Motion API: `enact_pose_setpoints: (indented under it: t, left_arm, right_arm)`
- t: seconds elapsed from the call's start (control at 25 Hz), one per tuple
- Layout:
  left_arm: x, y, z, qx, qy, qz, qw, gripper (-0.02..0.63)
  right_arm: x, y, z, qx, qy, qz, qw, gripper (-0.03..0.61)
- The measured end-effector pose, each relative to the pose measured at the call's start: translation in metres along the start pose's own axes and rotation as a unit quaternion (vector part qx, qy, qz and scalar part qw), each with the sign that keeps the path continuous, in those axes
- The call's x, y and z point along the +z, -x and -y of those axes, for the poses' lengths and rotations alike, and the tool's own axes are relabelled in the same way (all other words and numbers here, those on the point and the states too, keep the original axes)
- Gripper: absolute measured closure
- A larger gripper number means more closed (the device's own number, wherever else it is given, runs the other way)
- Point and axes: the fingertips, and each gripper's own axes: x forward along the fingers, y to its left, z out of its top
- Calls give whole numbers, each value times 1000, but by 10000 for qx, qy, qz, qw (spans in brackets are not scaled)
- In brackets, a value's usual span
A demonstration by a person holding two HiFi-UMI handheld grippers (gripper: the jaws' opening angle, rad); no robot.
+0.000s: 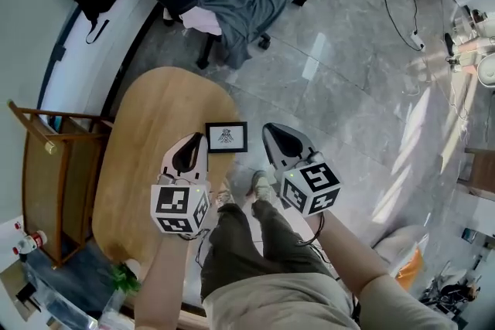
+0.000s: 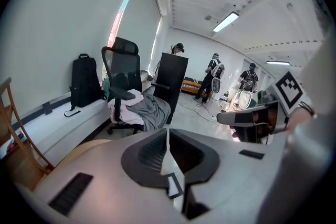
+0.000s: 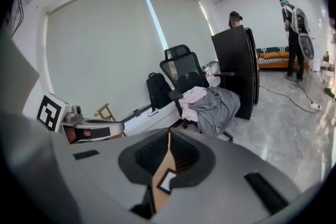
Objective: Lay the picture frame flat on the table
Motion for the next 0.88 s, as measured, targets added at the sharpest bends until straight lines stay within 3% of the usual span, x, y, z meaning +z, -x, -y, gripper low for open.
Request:
enact_pose_setpoints:
  t: [0.36, 0.52, 0.88]
  left_arm:
    - [130, 80, 33, 203, -525, 745, 9956, 597]
    - [165, 124, 59, 242, -954, 955, 9906, 597]
    - [236, 210, 101, 17, -1364, 1620, 9773, 597]
  right_arm:
    - [112, 78, -60, 271, 560, 557, 9965, 577]
    - [160, 123, -92, 432, 868, 849, 9917, 577]
    - [252, 211, -147, 684, 1309, 1844, 9717, 577]
